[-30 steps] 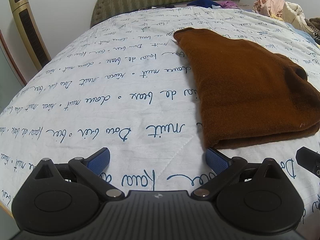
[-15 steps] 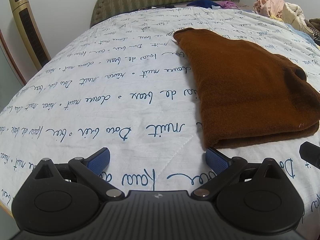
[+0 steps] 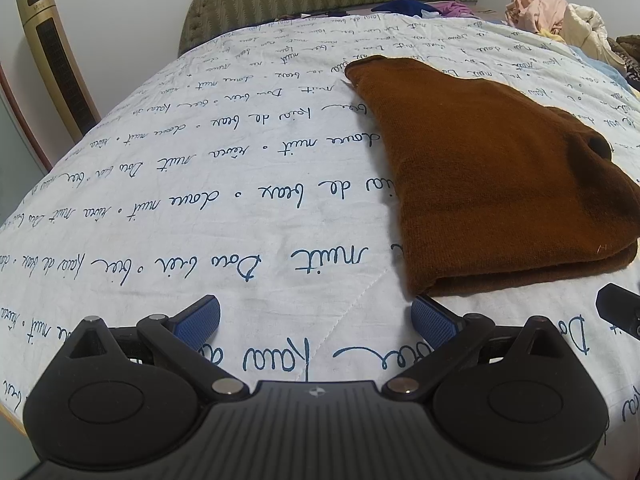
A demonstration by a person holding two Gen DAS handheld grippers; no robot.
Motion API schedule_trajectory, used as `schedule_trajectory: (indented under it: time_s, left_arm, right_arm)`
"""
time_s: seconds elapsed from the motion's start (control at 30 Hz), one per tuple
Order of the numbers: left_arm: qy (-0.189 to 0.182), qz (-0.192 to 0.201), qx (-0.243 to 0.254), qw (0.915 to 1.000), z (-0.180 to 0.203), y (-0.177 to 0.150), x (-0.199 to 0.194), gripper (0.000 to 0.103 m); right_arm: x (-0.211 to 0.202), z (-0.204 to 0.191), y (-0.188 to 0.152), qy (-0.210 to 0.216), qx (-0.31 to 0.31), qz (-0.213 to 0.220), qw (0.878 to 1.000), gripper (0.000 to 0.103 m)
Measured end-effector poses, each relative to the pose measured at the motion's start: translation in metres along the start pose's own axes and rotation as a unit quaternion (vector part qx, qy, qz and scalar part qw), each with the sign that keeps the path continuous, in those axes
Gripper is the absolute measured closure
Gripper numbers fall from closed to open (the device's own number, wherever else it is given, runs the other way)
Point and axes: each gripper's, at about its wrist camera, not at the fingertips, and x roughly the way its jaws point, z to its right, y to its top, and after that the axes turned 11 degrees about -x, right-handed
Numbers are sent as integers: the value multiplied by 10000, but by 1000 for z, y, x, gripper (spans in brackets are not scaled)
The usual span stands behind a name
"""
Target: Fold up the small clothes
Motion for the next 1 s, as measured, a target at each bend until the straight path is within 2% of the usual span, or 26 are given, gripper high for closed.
schedule_trajectory:
  time_s: [1.0]
  left_arm:
    - [-1,-3,8,10000,-1,-1,1,0]
  right_arm:
    - [1,-2,-1,23,-1,3,10000,0]
